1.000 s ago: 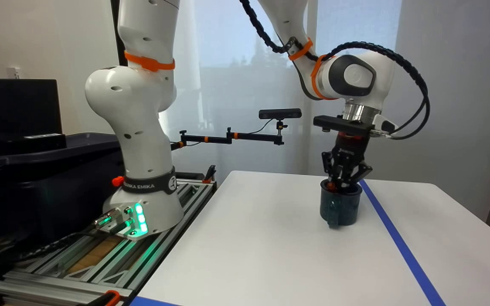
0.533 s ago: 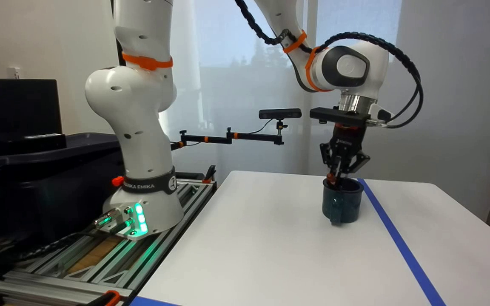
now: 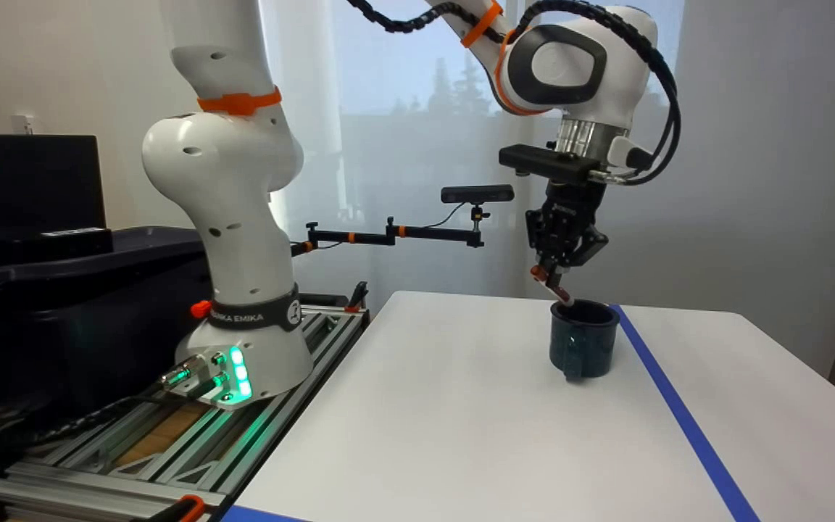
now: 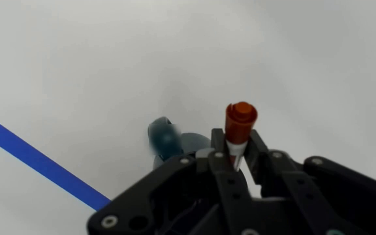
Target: Put the marker on the table
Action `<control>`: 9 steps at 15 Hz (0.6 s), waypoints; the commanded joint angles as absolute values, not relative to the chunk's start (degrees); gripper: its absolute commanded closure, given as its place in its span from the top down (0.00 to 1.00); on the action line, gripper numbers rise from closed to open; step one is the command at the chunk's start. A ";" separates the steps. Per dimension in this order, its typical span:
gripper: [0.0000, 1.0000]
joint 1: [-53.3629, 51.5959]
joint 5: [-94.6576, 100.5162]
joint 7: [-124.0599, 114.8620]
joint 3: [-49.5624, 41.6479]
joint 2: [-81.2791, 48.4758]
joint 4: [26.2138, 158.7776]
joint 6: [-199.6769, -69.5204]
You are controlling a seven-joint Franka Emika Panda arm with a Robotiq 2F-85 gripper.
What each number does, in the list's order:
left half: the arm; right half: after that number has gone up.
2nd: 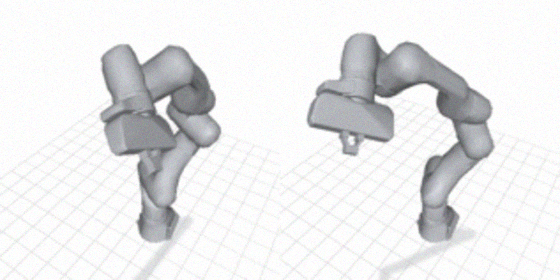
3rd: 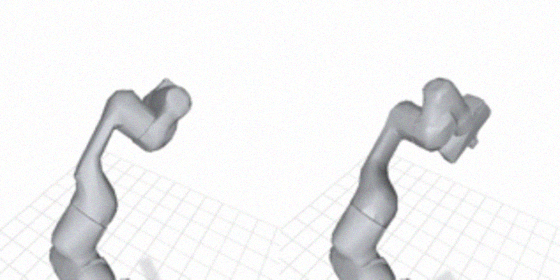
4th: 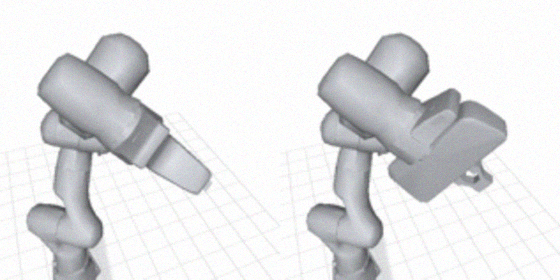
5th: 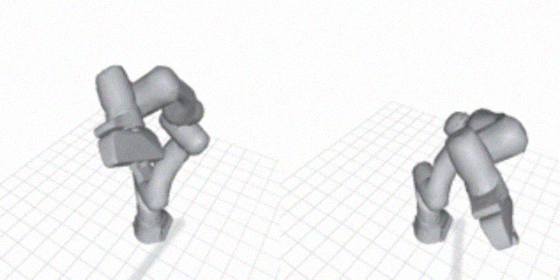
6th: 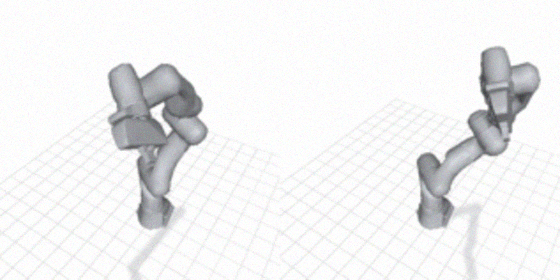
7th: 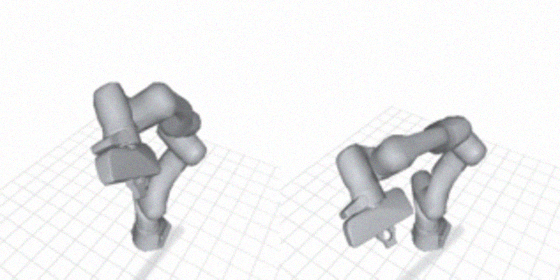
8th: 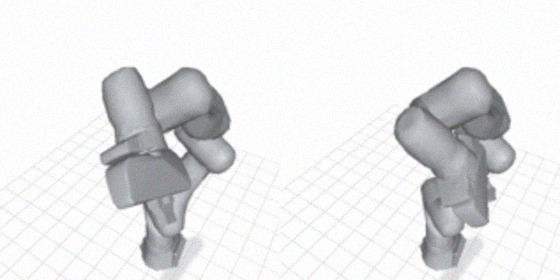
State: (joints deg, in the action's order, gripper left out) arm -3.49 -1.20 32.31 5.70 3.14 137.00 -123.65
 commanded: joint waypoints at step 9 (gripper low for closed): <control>0.05 -0.64 12.15 6.86 3.62 20.73 154.82 -133.42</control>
State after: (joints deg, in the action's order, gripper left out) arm -2.16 7.16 14.68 2.62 15.83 150.08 -131.25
